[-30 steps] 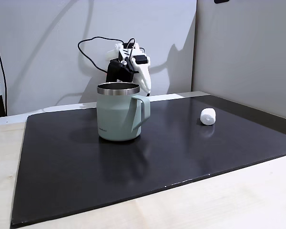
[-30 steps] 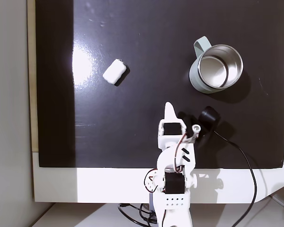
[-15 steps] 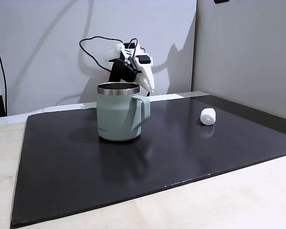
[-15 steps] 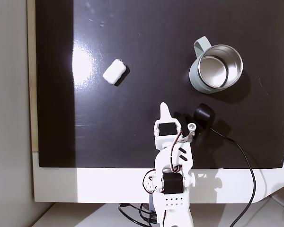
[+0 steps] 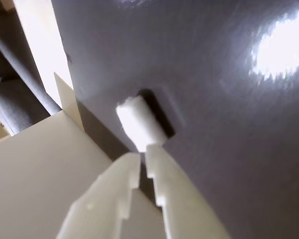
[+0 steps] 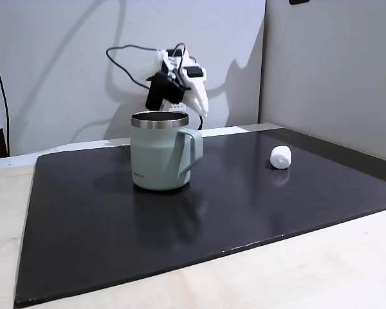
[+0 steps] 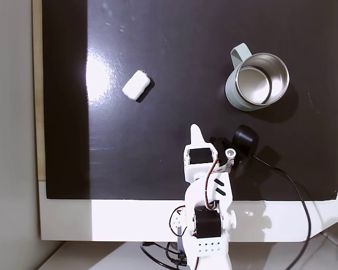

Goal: Grasp a gauze and put it in the cup.

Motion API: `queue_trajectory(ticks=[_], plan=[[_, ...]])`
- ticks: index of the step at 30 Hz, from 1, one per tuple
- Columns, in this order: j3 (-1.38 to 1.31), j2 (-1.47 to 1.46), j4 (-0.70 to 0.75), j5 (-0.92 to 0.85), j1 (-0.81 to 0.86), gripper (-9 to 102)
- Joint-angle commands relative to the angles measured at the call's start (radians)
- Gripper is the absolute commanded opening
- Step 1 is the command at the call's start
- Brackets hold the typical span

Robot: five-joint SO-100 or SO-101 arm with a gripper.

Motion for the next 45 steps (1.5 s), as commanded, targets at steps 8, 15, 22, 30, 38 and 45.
queue_trajectory(ticks=[8, 15, 22, 30, 38, 45], plan=[[-0.838, -0.647, 0.272, -0.046, -0.023, 0], [-1.163, -0.934, 0.405, -0.299, -0.046, 0], [-1.396, -1.220, 0.545, -0.411, -0.091, 1], [-1.908, -1.675, 0.850, -0.445, -0.101, 24], [-2.177, -1.917, 0.897, -0.476, -0.164, 30], [-2.296, -2.111, 0.900, -0.508, -0.229, 31]])
